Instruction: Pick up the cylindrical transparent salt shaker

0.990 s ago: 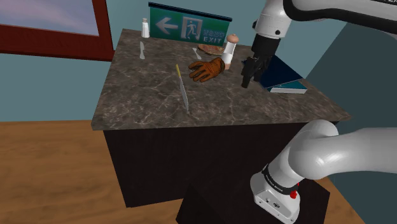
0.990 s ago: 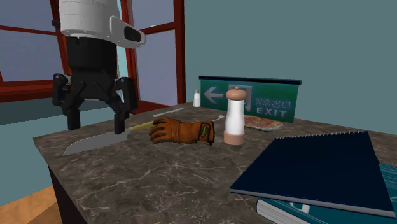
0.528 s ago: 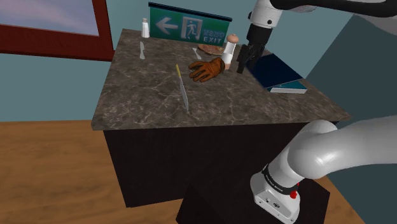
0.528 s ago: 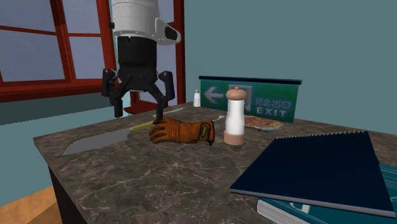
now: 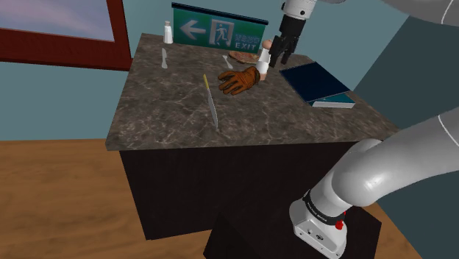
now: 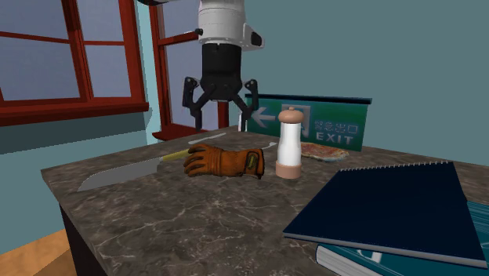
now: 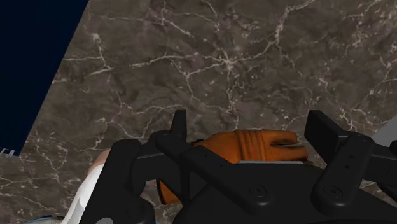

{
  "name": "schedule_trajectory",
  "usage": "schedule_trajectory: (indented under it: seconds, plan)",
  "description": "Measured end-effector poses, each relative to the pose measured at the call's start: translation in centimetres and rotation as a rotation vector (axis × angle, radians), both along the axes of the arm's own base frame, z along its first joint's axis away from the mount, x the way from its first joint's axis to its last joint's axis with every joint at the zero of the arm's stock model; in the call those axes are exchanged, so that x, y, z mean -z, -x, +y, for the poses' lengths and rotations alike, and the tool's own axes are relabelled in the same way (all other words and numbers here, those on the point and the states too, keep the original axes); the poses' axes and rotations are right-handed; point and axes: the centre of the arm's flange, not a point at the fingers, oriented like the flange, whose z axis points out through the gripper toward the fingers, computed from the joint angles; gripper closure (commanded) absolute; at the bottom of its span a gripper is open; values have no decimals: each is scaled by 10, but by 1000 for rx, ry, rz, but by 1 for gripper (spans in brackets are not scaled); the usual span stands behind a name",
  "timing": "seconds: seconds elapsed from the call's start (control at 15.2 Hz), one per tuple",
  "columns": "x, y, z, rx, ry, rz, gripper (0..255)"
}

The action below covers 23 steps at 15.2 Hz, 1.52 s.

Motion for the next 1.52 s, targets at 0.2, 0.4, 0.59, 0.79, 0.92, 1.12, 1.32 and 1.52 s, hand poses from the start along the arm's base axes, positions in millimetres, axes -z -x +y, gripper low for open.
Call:
schedule_trajectory:
  seconds: [0.2,0.4,0.59,0.79,0.92,1.12,1.32,1.52]
  plan:
    - [-6,-25,-29,-5,1,-15,0]
    - [-14,-53,-55,-10,1,-30,0]
    - [-22,-79,-80,-15,2,-45,0]
    - [-28,-105,-106,-19,3,-60,0]
    - [-34,-121,-124,-23,3,-70,0]
    - [-44,-149,-151,-27,5,-84,0]
    - [-33,-156,-157,-31,5,-88,0]
    - [-18,-158,-158,-32,5,-89,0]
